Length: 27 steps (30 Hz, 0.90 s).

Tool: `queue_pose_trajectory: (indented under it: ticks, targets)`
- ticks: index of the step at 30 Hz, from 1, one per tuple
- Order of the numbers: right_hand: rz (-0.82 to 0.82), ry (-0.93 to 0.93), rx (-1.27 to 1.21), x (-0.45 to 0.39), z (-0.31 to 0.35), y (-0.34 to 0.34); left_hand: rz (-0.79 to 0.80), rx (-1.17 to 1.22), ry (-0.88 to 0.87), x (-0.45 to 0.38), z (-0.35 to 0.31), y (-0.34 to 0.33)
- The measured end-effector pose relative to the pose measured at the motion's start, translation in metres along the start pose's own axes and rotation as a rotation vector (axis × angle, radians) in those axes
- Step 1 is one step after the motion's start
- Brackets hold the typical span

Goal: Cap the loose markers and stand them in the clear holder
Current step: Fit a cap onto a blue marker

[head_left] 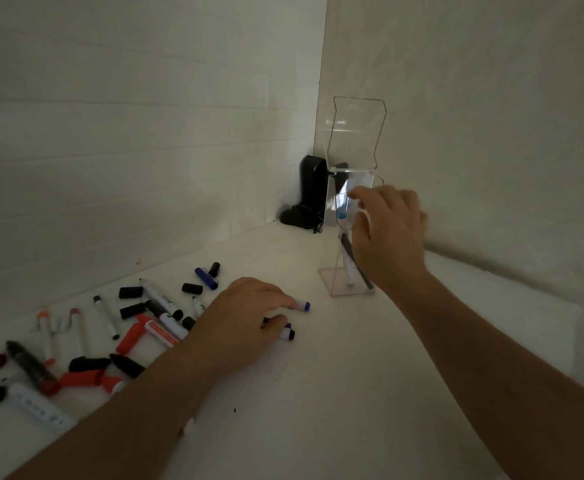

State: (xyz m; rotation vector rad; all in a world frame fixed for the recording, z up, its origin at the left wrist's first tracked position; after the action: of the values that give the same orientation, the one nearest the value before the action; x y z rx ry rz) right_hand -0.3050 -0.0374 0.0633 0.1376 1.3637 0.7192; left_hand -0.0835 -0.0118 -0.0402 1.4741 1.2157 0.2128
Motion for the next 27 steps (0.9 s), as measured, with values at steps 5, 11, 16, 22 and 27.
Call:
queue_pose_trajectory:
  ticks: [5, 11, 16, 22, 27]
  targets:
    - [0.439, 0.137, -0.304, 0.014, 0.07, -0.032, -0.018, -0.158, 0.164, -0.008, 0.007, 0.027]
    - [0.853, -0.133, -0.205, 0.05, 0.067, -0.102, -0.181, -0.143, 0.537, 0.007, 0.047, 0.075]
    - [0.921, -0.109, -0.161, 0.066, 0.065, -0.115, -0.171, -0.158, 0.632, 0.0, 0.079, 0.089]
    - [0.865, -0.105, -0.151, 0.066, 0.062, -0.118, 0.086, -0.255, 0.651, -0.04, 0.105, 0.058]
    - [0.838, -0.144, -0.232, 0.065, 0.057, -0.12, 0.255, -0.482, 0.608, -0.056, 0.111, 0.039]
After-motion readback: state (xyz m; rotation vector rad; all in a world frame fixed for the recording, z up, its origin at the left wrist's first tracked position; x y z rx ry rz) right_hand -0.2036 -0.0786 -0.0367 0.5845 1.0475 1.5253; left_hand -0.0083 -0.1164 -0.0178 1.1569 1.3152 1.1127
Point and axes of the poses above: each hand's wrist, its own x-axis away from the middle knuckle, its own y-axis out of the back of the hand, z = x × y, the point moved 4 cm from there along -x, towards the middle knuckle, and after that the axes turned 5 degrees about -y, right-handed, at the moved point
